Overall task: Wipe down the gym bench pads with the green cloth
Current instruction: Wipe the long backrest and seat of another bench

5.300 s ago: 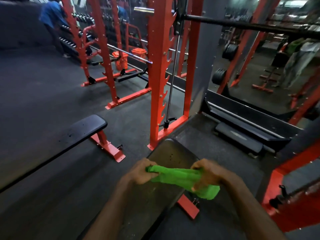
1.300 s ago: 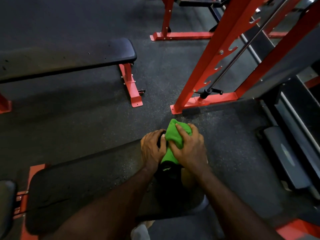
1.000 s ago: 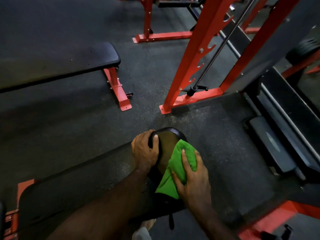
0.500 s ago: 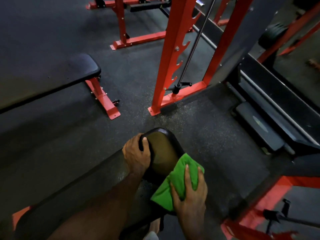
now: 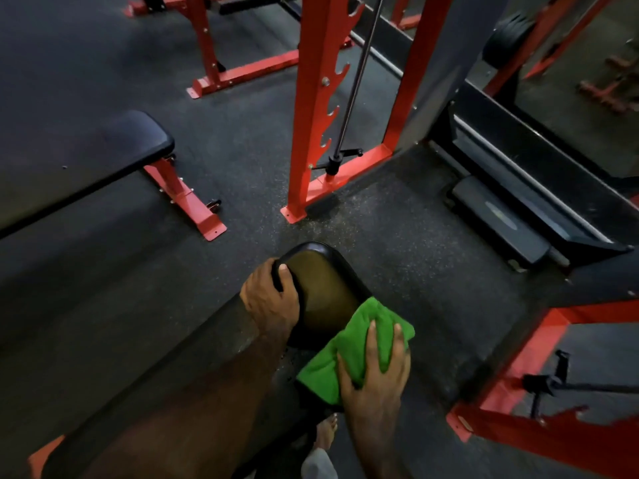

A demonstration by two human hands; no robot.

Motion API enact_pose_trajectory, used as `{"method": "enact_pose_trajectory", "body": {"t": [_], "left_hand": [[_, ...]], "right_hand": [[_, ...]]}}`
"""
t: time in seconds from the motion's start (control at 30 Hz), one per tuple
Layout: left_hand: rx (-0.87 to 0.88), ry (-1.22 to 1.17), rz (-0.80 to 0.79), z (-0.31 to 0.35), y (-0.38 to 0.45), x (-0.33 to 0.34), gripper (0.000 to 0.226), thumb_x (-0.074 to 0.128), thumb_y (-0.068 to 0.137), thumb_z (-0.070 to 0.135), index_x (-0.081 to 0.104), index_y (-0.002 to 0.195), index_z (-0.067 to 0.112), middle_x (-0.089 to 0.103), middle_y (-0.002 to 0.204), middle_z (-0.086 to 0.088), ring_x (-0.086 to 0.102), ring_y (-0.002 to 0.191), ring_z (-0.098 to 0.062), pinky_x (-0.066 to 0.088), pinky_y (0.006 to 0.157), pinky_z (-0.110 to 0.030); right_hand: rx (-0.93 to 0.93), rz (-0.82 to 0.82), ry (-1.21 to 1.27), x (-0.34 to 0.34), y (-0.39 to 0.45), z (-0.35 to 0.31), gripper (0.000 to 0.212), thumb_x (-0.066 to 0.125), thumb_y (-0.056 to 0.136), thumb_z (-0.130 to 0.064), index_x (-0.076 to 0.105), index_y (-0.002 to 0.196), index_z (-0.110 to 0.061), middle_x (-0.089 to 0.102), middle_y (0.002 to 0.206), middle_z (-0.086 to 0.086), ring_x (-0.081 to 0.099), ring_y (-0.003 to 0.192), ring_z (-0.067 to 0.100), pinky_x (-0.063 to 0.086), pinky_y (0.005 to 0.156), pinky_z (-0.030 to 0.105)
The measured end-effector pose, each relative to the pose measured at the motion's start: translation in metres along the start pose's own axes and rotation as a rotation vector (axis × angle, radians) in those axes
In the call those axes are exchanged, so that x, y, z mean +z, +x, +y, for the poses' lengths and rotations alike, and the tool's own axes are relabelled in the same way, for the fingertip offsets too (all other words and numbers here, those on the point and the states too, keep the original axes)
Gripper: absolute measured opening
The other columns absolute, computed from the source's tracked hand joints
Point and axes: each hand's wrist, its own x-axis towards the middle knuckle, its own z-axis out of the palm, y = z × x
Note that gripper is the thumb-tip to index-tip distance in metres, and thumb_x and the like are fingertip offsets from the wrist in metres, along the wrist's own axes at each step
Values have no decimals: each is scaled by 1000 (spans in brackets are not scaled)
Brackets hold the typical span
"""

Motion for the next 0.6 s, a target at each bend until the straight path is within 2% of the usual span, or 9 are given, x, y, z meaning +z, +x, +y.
{"method": "enact_pose_trajectory", "body": {"t": [0.1, 0.2, 0.27, 0.33, 0.43, 0.5, 0.6], "left_hand": [[15, -9, 18, 1, 0, 0, 41, 47, 100, 42, 69, 118, 14, 72, 115, -7, 63, 113, -27, 41, 107, -47], [23, -23, 24, -1, 1, 0, 39, 48, 100, 42, 69, 118, 14, 72, 115, -6, 63, 113, -26, 39, 107, -46], [18, -30, 14, 0, 1, 0, 39, 47, 100, 42, 69, 118, 15, 72, 115, -5, 62, 113, -24, 37, 108, -44], [5, -42, -9, -1, 2, -3, 40, 45, 100, 45, 68, 117, 17, 72, 115, -2, 61, 113, -22, 35, 108, -42], [-40, -101, -66, -1, 6, -7, 42, 43, 98, 50, 68, 116, 22, 71, 116, 3, 60, 115, -19, 31, 107, -34], [-106, -192, -129, -5, 12, -9, 35, 52, 98, 46, 69, 118, 24, 70, 119, 5, 59, 118, -18, 31, 110, -33], [-183, -462, -245, -14, 19, -22, 24, 60, 99, 31, 71, 120, 26, 68, 123, 11, 60, 118, -11, 45, 110, -43]], "right_hand": [[-99, -68, -126, 1, 6, 2, 87, 57, 84, -60, 28, 161, -33, 19, 169, 18, 24, 149, 52, 38, 110, 71], [-246, -147, -225, -8, 47, -12, 86, 56, 82, -70, 35, 159, -39, 29, 167, 11, 33, 146, 47, 40, 107, 67], [-190, -129, -184, -8, 76, -21, 88, 56, 81, -75, 34, 159, -40, 37, 161, 9, 45, 137, 41, 46, 103, 60], [-31, -75, -115, -5, 77, -31, 90, 58, 81, -75, 35, 159, -37, 40, 157, 9, 48, 132, 37, 47, 102, 58], [36, -33, -147, 0, 32, -33, 85, 53, 84, -69, 40, 157, -28, 35, 162, 13, 38, 141, 47, 42, 105, 68], [-48, -95, -223, 1, 5, -22, 84, 49, 84, -67, 39, 157, -28, 28, 166, 14, 25, 149, 52, 40, 103, 76], [-219, -154, -316, -3, 15, -7, 83, 45, 85, -72, 38, 157, -32, 24, 169, 12, 20, 151, 52, 36, 105, 77]]}}
